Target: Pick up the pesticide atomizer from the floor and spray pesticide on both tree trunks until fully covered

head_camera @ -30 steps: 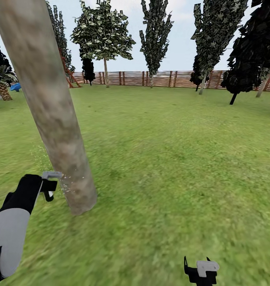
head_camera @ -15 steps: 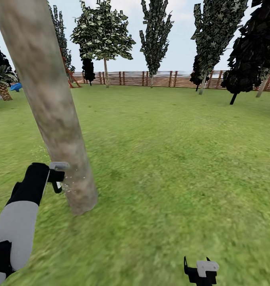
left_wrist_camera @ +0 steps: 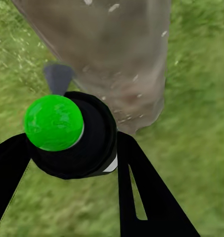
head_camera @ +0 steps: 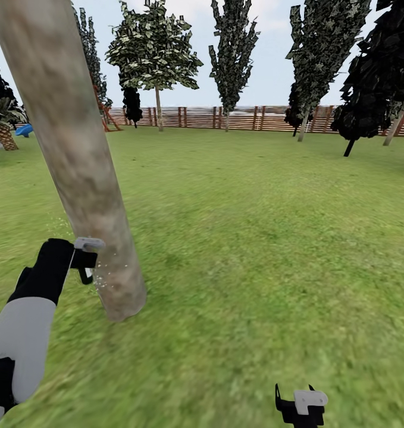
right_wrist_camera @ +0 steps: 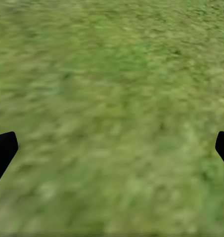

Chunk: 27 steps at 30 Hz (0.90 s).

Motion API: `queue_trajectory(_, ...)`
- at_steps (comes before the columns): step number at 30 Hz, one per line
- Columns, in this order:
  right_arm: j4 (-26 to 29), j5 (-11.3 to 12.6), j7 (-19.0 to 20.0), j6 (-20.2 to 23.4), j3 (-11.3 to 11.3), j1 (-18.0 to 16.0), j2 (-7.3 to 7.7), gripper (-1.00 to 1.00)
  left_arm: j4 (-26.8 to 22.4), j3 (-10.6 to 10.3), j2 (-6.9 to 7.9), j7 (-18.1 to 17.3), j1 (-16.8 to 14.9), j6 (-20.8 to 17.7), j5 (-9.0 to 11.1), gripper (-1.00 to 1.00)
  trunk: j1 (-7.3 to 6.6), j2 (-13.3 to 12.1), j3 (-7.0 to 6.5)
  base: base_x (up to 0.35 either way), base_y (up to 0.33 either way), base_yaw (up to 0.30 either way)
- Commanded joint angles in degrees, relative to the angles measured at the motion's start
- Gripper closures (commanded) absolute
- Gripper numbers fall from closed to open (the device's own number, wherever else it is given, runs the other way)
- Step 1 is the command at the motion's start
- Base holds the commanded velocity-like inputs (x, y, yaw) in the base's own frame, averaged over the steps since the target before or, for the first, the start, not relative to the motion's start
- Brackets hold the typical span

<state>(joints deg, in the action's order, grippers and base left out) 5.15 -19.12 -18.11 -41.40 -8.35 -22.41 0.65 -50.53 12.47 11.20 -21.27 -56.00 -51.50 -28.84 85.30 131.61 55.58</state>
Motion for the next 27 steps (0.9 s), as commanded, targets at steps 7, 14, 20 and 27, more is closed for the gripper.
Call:
queue_trajectory(7, 0.03, 0.04, 0.0, 0.0, 0.0, 0.0, -0.03, -1.0, -3.52, 0.86, 0.84, 0.0, -0.09, -0.05, -0.19, 1.0, 0.0, 0.0, 0.0, 0.0, 0.0, 0.0)
queue_trajectory(14, 0.02, 0.03, 0.0, 0.0, 0.0, 0.0, 0.04, -1.0, -3.92, 0.88, 0.76, 0.01, 0.79, 0.13, -0.11, 1.0, 0.0, 0.0, 0.0, 0.0, 0.0, 0.0)
queue_trajectory(20, 0.03, 0.05, 0.0, 0.0, 0.0, 0.0, 0.03, -1.0, -3.94, 0.96, 0.84, 0.14, 0.8, 0.25, -0.23, 1.0, 0.0, 0.0, 0.0, 0.0, -0.212, 0.0)
queue_trajectory(27, 0.03, 0.04, 0.0, 0.0, 0.0, 0.0, 0.01, -1.0, -3.96, 0.98, 0.84, 0.45, 0.81, 0.29, -0.28, 1.0, 0.0, 0.0, 0.0, 0.0, -0.27, 0.0)
